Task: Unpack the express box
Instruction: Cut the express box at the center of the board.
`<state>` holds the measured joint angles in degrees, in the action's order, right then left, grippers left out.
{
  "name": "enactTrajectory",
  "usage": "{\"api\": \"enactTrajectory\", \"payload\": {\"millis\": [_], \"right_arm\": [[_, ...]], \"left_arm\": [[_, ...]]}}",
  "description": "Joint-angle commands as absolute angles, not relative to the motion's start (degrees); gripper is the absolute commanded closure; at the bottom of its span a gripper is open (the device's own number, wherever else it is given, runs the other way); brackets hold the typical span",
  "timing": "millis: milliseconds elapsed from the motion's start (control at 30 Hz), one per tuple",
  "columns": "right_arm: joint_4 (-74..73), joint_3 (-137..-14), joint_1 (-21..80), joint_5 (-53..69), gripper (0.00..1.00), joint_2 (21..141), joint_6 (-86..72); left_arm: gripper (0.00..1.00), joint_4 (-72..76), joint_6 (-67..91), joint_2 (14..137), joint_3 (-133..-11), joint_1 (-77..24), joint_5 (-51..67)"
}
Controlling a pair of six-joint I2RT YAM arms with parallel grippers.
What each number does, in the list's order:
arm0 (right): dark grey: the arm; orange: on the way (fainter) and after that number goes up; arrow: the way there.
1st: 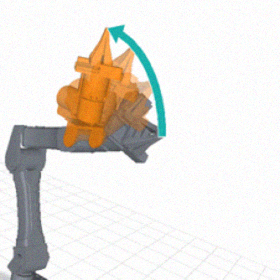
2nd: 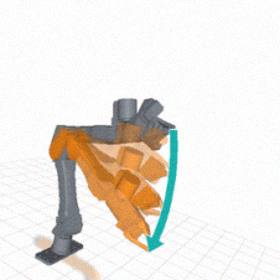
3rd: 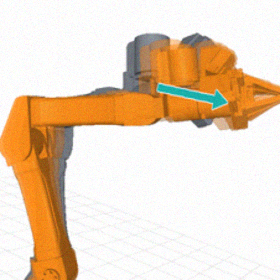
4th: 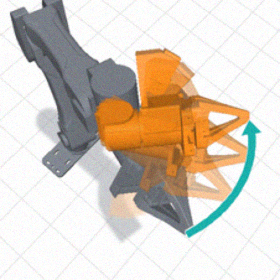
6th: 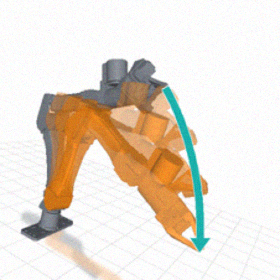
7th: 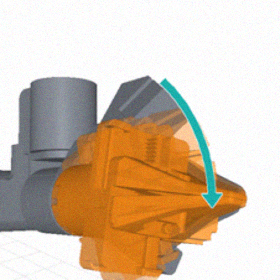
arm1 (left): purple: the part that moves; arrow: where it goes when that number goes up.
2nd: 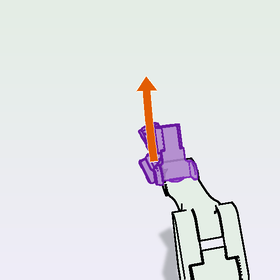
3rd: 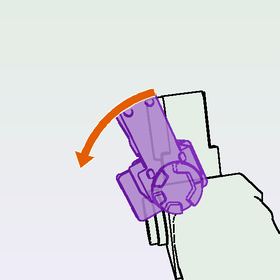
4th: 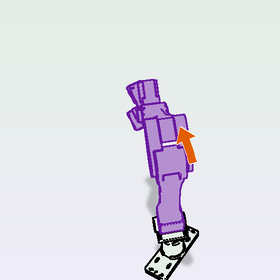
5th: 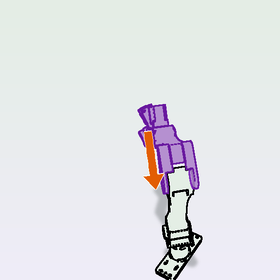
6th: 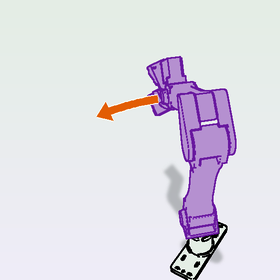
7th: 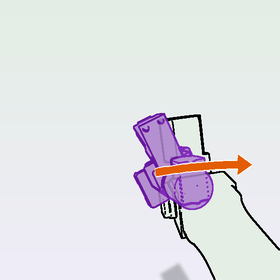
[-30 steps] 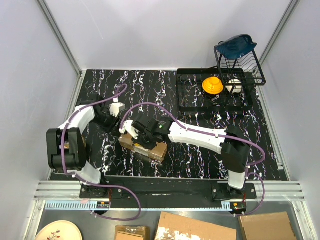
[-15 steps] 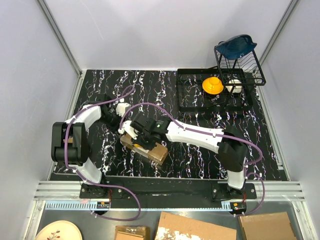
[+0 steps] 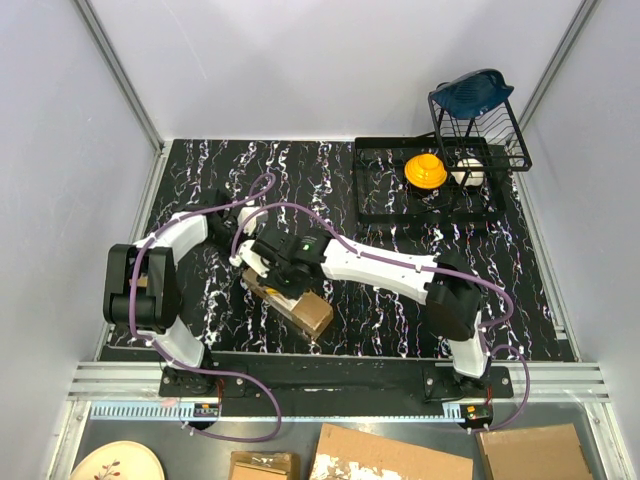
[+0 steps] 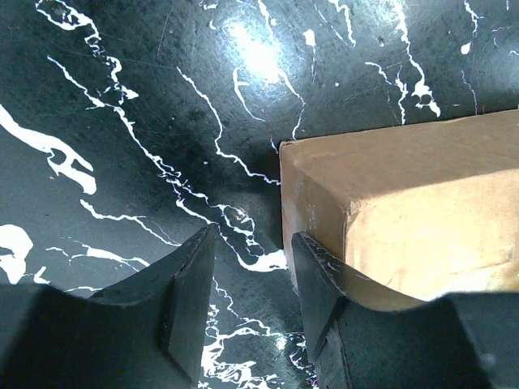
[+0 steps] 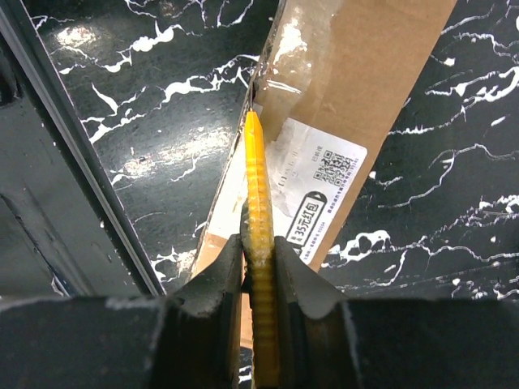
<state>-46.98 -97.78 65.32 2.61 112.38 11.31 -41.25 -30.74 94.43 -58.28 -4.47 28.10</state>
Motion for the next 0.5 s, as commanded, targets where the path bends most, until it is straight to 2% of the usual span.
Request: {"api": "enactTrajectory", "payload": {"millis": [0, 467], "right_arm": [[-45.6, -102.9, 65.6, -4.7, 1.00, 116.2, 7.7], [-51.7, -107.3, 65.8, -16.1, 1.00, 117.9, -5.2]], "left_arm": [[0.53, -44.7, -27.7, 92.5, -56.1, -7.2, 33.2], [0.54, -48.5, -28.9, 91.4, -57.6, -12.6, 31.6]]}}
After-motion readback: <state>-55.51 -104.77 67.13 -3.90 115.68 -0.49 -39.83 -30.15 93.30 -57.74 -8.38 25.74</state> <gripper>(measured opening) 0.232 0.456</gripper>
